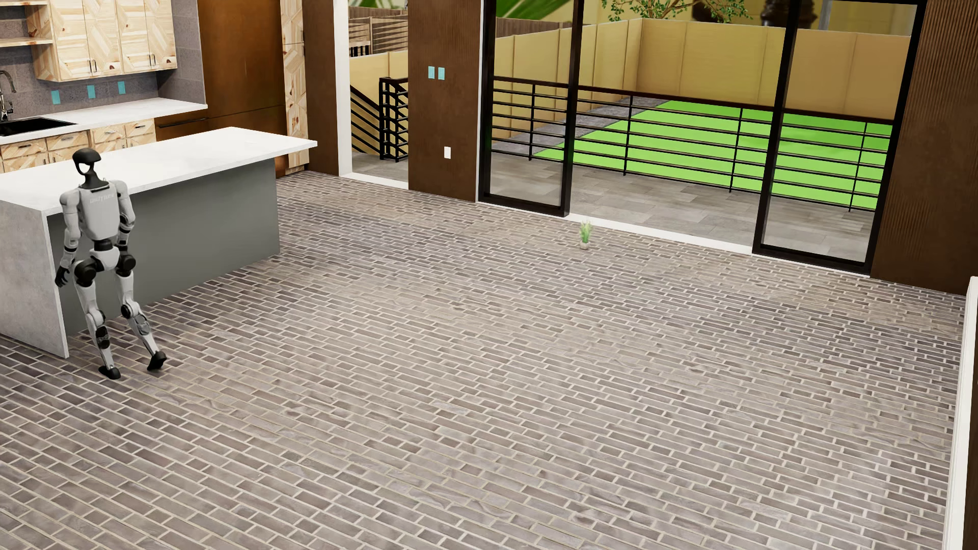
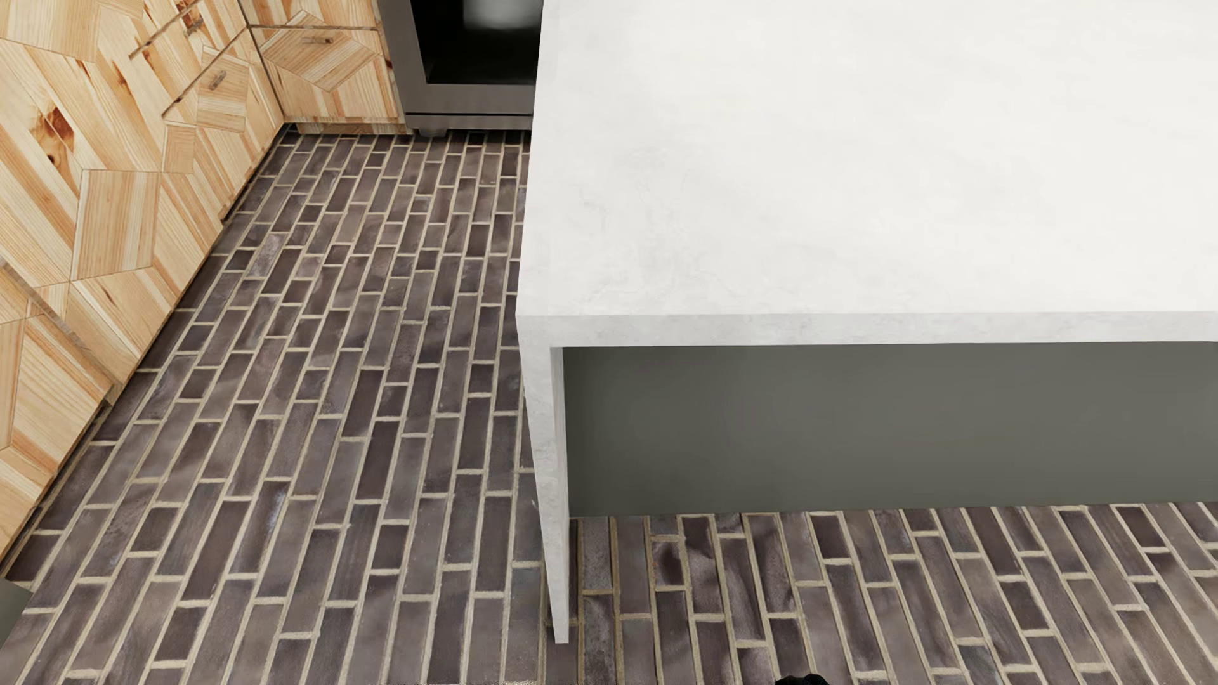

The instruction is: Go to the counter

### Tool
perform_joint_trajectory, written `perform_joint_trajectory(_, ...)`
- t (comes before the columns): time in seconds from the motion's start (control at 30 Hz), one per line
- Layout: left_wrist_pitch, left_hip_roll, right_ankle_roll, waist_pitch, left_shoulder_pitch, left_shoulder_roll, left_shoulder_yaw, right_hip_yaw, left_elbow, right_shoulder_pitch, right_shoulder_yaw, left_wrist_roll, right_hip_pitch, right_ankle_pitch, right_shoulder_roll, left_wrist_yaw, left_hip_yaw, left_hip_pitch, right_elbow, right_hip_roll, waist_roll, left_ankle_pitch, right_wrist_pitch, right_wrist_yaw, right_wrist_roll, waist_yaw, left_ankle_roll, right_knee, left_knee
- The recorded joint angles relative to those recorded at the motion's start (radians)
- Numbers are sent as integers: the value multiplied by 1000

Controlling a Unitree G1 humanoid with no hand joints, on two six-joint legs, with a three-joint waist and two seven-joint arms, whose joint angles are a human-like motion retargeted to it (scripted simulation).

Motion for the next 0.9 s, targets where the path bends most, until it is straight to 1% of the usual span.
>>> perform_joint_trajectory(0.07,-15,-3,1,4,-15,0,-2,-16,-2,10,-6,6,-20,-67,2,1,3,-7,-21,-16,-6,-4,-4,-5,3,-5,-5,31,6)
perform_joint_trajectory(0.1,-19,-2,-11,5,-23,0,-2,-27,-7,14,-7,8,-24,-111,3,2,2,-6,-29,-26,-8,-3,-8,-4,4,-7,-7,26,4)
perform_joint_trajectory(0.13,-22,-1,-41,5,-35,-2,-2,-47,-9,15,-2,9,-25,-152,11,4,1,-6,-31,-41,-10,-1,-4,-6,3,-9,-9,1,1)
perform_joint_trajectory(0.2,-29,2,-96,4,-55,-2,-5,-117,-16,16,3,11,-16,-214,17,6,-6,-2,-32,-87,-13,6,-1,-3,2,-13,-13,-102,-14)
perform_joint_trajectory(0.23,-31,3,-124,4,-64,-3,-7,-138,-20,17,2,11,-13,-240,18,7,-11,0,-32,-96,-13,10,1,-3,1,-16,-15,-165,-21)
perform_joint_trajectory(0.27,-32,5,-138,5,-72,-4,-9,-138,-23,16,0,11,-17,-254,20,6,-16,1,-31,-94,-13,13,3,-4,1,-19,-17,-219,-28)
perform_joint_trajectory(0.33,-35,8,-132,9,-85,-7,-12,-96,-28,11,-4,8,-42,-277,19,7,-24,-1,-28,-78,-11,17,5,-7,-1,-24,-23,-279,-32)
perform_joint_trajectory(0.43,-34,9,-105,17,-99,-17,-21,41,-30,16,-11,5,-99,-254,15,7,-34,-7,-46,-27,-8,20,7,-8,-7,-30,-34,-289,-32)
perform_joint_trajectory(0.47,-38,10,-105,19,-96,-14,-26,65,-31,13,-14,5,-100,-251,13,7,-41,-6,-43,-16,-7,22,6,-9,-5,-31,-38,-290,-33)
perform_joint_trajectory(0.53,-35,15,-138,19,-93,-13,-33,39,-25,18,-20,4,-70,-256,17,6,-59,-1,-41,-12,-6,29,5,-13,0,-30,-48,-341,-43)
perform_joint_trajectory(0.6,-27,32,-184,16,-76,-12,-23,8,-22,12,-12,-6,-24,-235,23,15,-68,8,-26,0,0,34,6,-8,-5,-28,-59,-426,-54)
perform_joint_trajectory(0.67,-13,57,-194,14,-45,-13,-6,14,-20,-7,3,-14,3,-215,29,46,-63,13,-2,25,10,34,12,2,-17,-27,-71,-480,-56)
perform_joint_trajectory(0.7,6,70,-199,13,-26,-14,-4,19,-22,-13,2,-7,12,-208,27,79,-58,15,5,38,16,33,5,3,-19,-28,-78,-498,-55)
perform_joint_trajectory(0.77,72,93,-211,12,-9,-30,-17,25,-16,-26,-7,10,24,-199,35,151,-55,15,10,60,26,33,-4,-11,-18,-31,-91,-523,-55)
perform_joint_trajectory(0.8,92,102,-217,11,-8,-35,-28,25,-4,-26,-16,15,26,-195,39,168,-57,13,7,70,31,33,-8,-20,-13,-34,-98,-531,-54)
perform_joint_trajectory(0.83,101,109,-222,9,-11,-37,-40,22,10,-24,-25,17,25,-192,43,168,-61,7,5,77,35,34,-11,-28,-7,-38,-105,-534,-49)
perform_joint_trajectory(0.9,98,116,-231,6,-27,-38,-56,8,22,-18,-40,10,17,-191,48,155,-72,-12,7,87,44,36,-14,-35,0,-43,-115,-529,-28)
